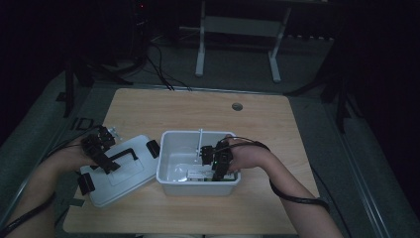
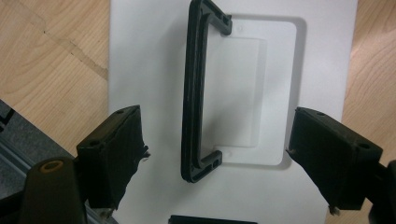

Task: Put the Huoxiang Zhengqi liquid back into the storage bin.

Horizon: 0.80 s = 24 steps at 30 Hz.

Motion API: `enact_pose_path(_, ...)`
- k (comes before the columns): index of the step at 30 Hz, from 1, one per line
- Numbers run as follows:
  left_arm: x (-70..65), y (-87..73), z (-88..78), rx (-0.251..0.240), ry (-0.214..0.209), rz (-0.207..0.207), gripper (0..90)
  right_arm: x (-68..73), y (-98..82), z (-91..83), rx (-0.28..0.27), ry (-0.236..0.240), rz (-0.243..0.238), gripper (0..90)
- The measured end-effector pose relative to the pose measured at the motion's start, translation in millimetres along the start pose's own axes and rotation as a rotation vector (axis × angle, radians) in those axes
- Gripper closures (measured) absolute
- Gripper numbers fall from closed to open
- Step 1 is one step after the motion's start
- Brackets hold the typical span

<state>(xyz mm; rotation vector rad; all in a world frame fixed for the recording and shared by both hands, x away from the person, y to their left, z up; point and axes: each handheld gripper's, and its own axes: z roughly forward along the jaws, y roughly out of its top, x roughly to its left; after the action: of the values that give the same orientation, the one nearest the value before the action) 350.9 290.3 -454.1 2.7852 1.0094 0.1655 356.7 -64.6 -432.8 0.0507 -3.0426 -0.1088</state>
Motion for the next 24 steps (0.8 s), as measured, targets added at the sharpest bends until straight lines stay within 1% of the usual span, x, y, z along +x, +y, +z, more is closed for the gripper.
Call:
enact_pose_path(2, -0.5, 0.3, 0.6, 0.009, -0.009, -0.006, 17.9, 1.6, -3.3, -7.5, -0.012, -0.004, 0.000, 56.9)
enact_pose_path(3, -0.6, 0.4, 0.5, 0.008, -0.016, -0.010, 17.9, 1.6, -3.3, -7.5, -0.012, -0.004, 0.000, 56.9)
enact_pose_path(5, -1.8, 0.7, 0.0, 0.004, -0.018, -0.003, 18.0, 1.7, -6.1, -12.6, -0.029, -0.005, 0.004, 56.8)
enact_pose_path(7, -2.7, 1.0, -1.3, -0.013, -0.010, 0.001, 18.0, 1.6, -9.5, -17.9, -0.046, -0.013, 0.010, 56.6)
enact_pose_path(8, -2.7, 1.1, -2.2, -0.024, -0.014, -0.003, 18.0, 0.7, -11.5, -20.2, -0.063, -0.017, 0.004, 56.4)
enact_pose_path(10, -3.5, 1.2, -3.1, -0.035, -0.017, 0.002, 18.0, 0.8, -16.5, -25.6, -0.088, -0.027, 0.020, 54.6)
enact_pose_path(14, -4.9, 1.9, -2.4, -0.028, -0.024, 0.010, 18.5, -0.9, -27.1, -33.1, -0.133, -0.040, 0.027, 53.1)
enact_pose_path(15, -5.6, 2.2, -1.6, -0.023, -0.021, 0.012, 18.9, -1.0, -30.3, -35.2, -0.141, -0.045, 0.029, 51.4)
enact_pose_path(16, -5.4, 2.6, -1.3, -0.022, -0.030, 0.011, 18.9, -1.1, -33.6, -37.3, -0.152, -0.052, 0.034, 50.9)
enact_pose_path(17, -5.8, 2.9, -0.9, -0.019, -0.035, 0.012, 18.9, -1.4, -40.3, -41.2, -0.171, -0.058, 0.040, 48.2)
enact_pose_path(18, -6.3, 3.5, -0.2, -0.012, -0.031, 0.014, 18.9, -1.4, -40.3, -41.2, -0.171, -0.058, 0.040, 48.2)
enact_pose_path(20, -7.2, 4.4, 0.9, -0.011, -0.040, 0.013, 18.9, -2.2, -46.8, -45.2, -0.184, -0.073, 0.051, 47.0)
enact_pose_path(21, -7.9, 4.9, 1.5, -0.005, -0.036, 0.016, 19.0, -2.3, -50.1, -47.2, -0.188, -0.079, 0.058, 46.0)
enact_pose_path(22, -8.2, 5.3, 1.8, -0.002, -0.043, 0.017, 19.1, -2.5, -53.4, -49.5, -0.193, -0.091, 0.068, 46.0)
enact_pose_path(23, -8.6, 5.6, 2.2, -0.002, -0.046, 0.022, 20.2, -3.2, -60.1, -53.9, -0.214, -0.108, 0.078, 42.9)
enact_pose_path(24, -9.2, 6.0, 2.6, 0.002, -0.038, 0.027, 20.2, -3.2, -60.1, -53.9, -0.214, -0.108, 0.078, 42.9)
